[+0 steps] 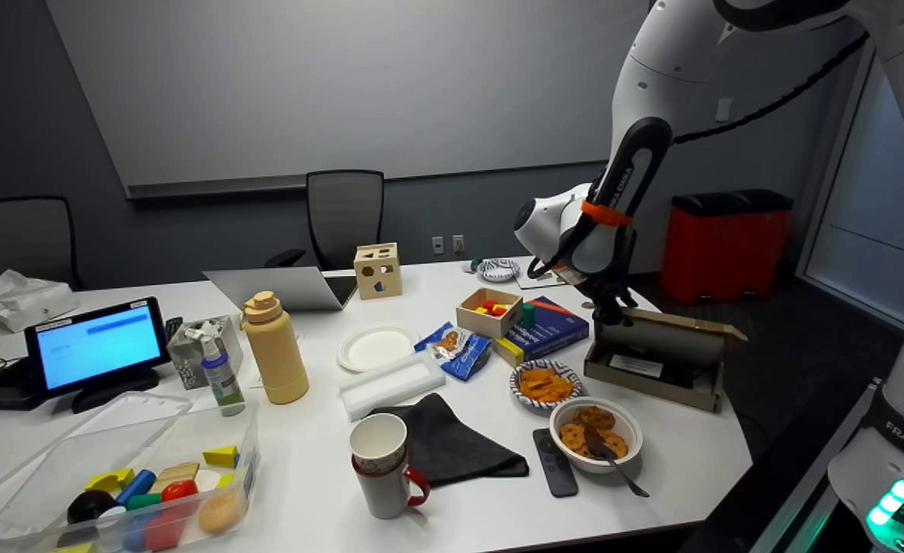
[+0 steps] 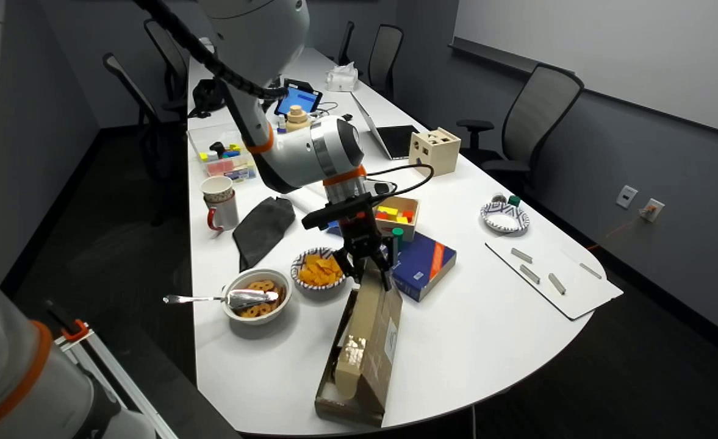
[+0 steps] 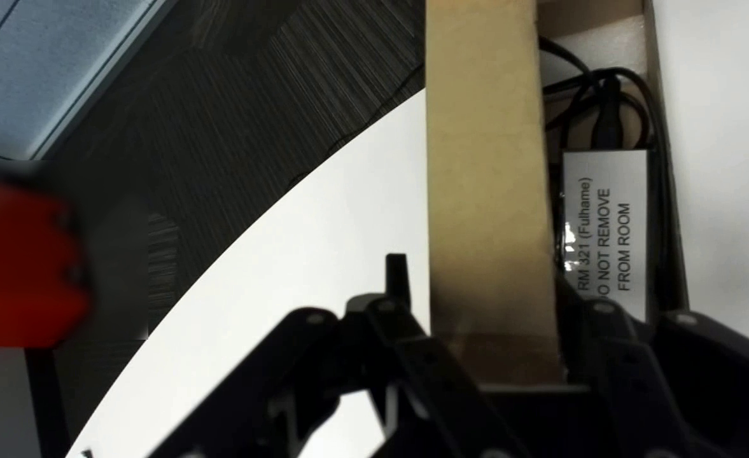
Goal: Open the cardboard box and take the packing foam out of it
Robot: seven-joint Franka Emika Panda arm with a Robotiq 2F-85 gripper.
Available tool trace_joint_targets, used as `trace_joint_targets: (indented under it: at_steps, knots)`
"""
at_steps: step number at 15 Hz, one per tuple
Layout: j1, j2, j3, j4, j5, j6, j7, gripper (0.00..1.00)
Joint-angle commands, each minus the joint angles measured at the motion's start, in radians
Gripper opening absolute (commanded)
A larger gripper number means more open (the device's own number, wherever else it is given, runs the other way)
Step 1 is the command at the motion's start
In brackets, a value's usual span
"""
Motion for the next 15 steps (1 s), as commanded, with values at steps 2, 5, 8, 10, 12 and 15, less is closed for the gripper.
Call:
trace_joint_targets:
  at_steps: [2,5,8,10,12,15]
  knots:
    - [-0.012,-0.006,-0.05,0.011,0.004,0.055,0.01,0.25]
    - [-0.029,0.002,-0.095,0.016,-0.012,0.123,0.028,0.25]
    - [-0.024,0.012,-0.146,0.028,-0.055,0.172,0.091,0.25]
    - [-0.014,0.019,-0.178,0.036,-0.099,0.193,0.157,0.25]
    - [-0.003,0.025,-0.203,0.044,-0.163,0.196,0.235,0.25]
    - [0.001,0.056,-0.218,0.06,-0.262,0.188,0.368,0.25]
